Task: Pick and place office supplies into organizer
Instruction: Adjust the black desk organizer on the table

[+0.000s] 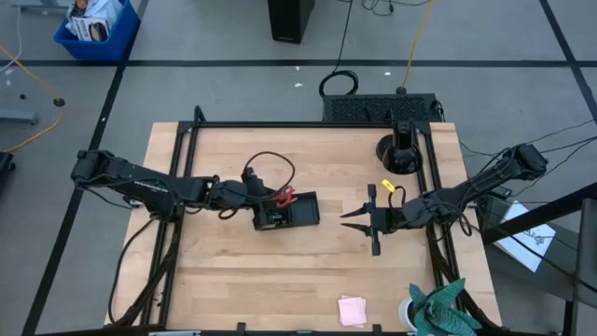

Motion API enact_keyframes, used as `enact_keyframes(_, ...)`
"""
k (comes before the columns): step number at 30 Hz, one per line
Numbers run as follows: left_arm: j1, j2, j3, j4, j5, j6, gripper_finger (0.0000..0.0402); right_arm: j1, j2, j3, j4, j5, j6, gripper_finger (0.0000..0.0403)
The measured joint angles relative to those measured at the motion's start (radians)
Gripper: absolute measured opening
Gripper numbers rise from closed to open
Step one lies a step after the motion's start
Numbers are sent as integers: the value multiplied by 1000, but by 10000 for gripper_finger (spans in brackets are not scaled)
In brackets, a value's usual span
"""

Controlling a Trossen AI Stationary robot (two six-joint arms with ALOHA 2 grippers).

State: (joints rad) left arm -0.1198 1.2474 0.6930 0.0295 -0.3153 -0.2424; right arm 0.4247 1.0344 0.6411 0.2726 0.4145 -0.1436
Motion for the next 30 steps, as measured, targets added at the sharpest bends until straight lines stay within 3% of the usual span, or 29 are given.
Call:
enact_keyframes(5, -97, -28, 0, -102, 0, -43, 111, 0, 0, 0, -2, 0, 0, 73)
enact_keyframes(13, -251, 72, 0, -132, 0, -46, 8, 0, 0, 0, 0, 0, 1, 73)
enact_keyframes(20, -251, 106, 0, -252, -128, -128, 3, 0, 0, 0, 7, 0, 21, 73)
enact_keyframes(30, -180, 107, 0, -280, -163, -152, 5, 0, 0, 0, 7, 0, 22, 73)
